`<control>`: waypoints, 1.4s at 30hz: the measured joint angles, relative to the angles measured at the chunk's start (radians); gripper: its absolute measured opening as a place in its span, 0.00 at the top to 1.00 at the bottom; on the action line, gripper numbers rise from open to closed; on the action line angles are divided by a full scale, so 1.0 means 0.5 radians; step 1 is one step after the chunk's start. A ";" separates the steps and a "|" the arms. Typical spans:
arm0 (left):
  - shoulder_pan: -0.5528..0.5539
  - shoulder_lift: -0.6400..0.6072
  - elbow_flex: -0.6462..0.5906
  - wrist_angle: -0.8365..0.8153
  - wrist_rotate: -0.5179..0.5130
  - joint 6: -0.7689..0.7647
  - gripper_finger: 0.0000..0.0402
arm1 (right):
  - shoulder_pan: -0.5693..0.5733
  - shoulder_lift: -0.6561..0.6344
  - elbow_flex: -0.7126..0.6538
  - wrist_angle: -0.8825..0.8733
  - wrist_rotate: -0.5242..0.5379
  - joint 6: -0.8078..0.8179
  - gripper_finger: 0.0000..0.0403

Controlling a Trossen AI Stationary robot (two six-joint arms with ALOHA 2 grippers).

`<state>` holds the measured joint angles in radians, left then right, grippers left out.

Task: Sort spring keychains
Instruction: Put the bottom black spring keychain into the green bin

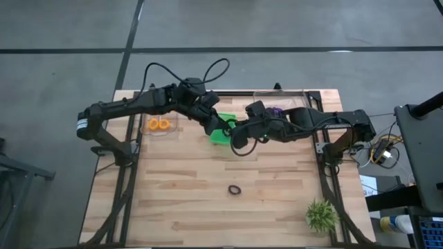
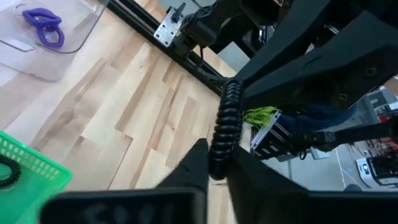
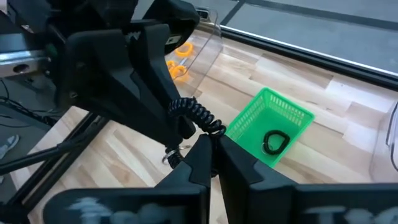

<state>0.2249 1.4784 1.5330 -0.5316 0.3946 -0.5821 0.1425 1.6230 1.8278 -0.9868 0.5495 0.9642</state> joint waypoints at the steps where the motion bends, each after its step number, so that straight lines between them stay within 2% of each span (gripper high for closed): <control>1: 0.000 0.000 0.000 0.000 0.002 0.009 0.94 | 0.001 0.000 0.000 0.002 0.000 0.002 0.97; 5: 0.002 -0.006 0.000 -0.001 0.017 0.044 0.97 | 0.000 0.000 0.000 0.012 0.002 -0.014 0.89; 11: 0.010 -0.013 0.000 -0.031 -0.092 0.121 0.97 | 0.001 0.000 -0.001 -0.002 0.008 -0.050 0.66; 15: 0.023 -0.010 0.000 -0.135 -0.288 0.260 0.97 | 0.002 0.000 0.006 -0.003 0.007 -0.015 0.53; 18: 0.040 0.003 0.000 -0.234 -0.516 0.416 0.97 | 0.014 0.001 0.058 0.006 0.007 0.038 0.46; 23: 0.086 0.077 0.000 -0.308 -0.667 0.595 0.97 | 0.031 0.000 0.155 0.118 0.006 -0.011 0.42; 31: 0.137 0.317 0.000 -0.380 -0.842 0.810 0.97 | 0.037 0.000 0.266 0.322 0.006 -0.180 0.42; 42: 0.212 0.737 -0.002 -0.561 -0.844 0.950 0.97 | 0.060 0.000 0.356 0.333 0.001 -0.226 0.42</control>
<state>0.3308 1.8467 1.5318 -0.8119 -0.0272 -0.1072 0.1722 1.6230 2.0057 -0.8201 0.5499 0.8513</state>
